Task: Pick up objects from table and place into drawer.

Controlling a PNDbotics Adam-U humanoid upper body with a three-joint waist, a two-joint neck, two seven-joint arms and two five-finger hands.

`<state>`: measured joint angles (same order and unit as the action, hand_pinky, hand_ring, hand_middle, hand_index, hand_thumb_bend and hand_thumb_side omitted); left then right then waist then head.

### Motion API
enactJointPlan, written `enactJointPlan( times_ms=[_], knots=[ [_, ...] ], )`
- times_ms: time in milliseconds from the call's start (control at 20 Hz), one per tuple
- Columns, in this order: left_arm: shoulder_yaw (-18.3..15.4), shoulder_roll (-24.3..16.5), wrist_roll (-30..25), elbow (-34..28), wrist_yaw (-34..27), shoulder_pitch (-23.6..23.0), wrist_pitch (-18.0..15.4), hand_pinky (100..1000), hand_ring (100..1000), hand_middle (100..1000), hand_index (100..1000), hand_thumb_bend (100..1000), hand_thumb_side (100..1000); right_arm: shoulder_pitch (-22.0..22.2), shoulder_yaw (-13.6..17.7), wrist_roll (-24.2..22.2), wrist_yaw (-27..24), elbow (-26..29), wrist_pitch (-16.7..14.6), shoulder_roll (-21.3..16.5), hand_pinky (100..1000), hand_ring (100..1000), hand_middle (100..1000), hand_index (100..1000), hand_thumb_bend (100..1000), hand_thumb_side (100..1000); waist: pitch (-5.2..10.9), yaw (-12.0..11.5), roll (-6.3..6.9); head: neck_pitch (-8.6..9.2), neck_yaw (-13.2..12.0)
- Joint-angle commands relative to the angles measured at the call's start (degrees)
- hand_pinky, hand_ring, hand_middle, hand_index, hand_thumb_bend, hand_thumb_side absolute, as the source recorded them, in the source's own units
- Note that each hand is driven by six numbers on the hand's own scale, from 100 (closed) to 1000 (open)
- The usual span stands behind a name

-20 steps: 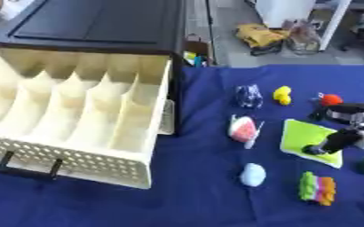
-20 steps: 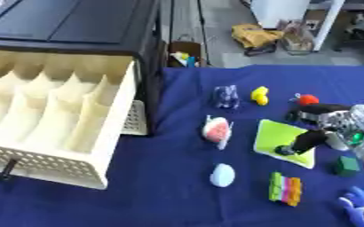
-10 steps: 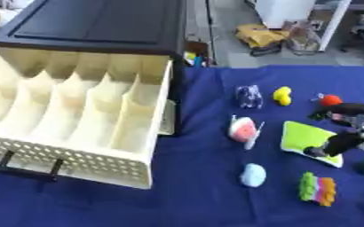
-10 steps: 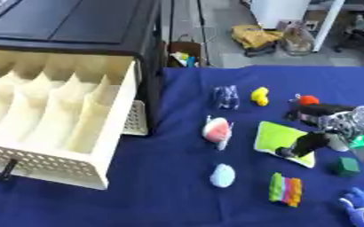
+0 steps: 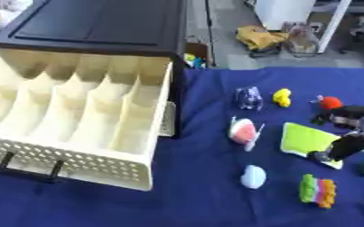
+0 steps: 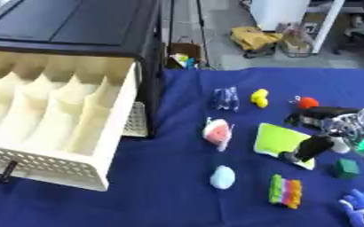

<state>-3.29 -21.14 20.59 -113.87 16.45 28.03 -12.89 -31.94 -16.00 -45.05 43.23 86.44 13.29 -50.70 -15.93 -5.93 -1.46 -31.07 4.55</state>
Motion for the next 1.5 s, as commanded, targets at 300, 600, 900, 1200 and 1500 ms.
enactJointPlan(
  times_ms=[300, 600, 900, 1200, 1500],
  knots=[
    [0.07, -0.27, -0.2, -0.73, -0.41, 0.86, -0.2, 646, 784, 744, 865, 412, 1000, -2.14, -0.65, -0.34, 0.97, -3.28, -0.43, -0.36, 930, 969, 886, 988, 485, 501, 0.91, -0.35, 0.11, 1.0, 0.64],
    [0.1, -0.12, -0.09, -0.73, -0.53, 0.9, -0.36, 645, 784, 743, 863, 409, 1000, -3.56, -1.17, -0.05, 1.91, -6.86, -0.75, 1.22, 929, 967, 878, 985, 480, 506, 0.83, -0.68, 0.12, 1.21, 1.03],
    [0.11, -0.03, 0.0, -0.73, -0.56, 0.9, -0.35, 644, 784, 743, 863, 405, 1000, -3.87, -1.17, 1.69, 2.0, -7.55, -0.82, 1.53, 918, 939, 757, 874, 463, 502, 0.63, -0.61, 0.08, 1.1, 1.0],
    [0.14, 0.0, -0.08, -0.73, -0.56, 0.83, -0.32, 643, 783, 744, 863, 401, 1000, -3.95, -0.8, 4.98, 1.54, -6.73, 0.42, 1.38, 902, 912, 645, 765, 349, 569, 0.61, -0.55, 0.03, 1.06, 0.84],
    [0.13, -0.02, -0.25, -0.73, -0.53, 0.75, -0.2, 643, 783, 743, 863, 392, 1000, -3.87, -0.31, 6.92, 0.66, -4.86, 1.26, 0.18, 902, 909, 637, 754, 101, 637, 0.7, -0.45, -0.08, 1.13, 0.75]
  ],
)
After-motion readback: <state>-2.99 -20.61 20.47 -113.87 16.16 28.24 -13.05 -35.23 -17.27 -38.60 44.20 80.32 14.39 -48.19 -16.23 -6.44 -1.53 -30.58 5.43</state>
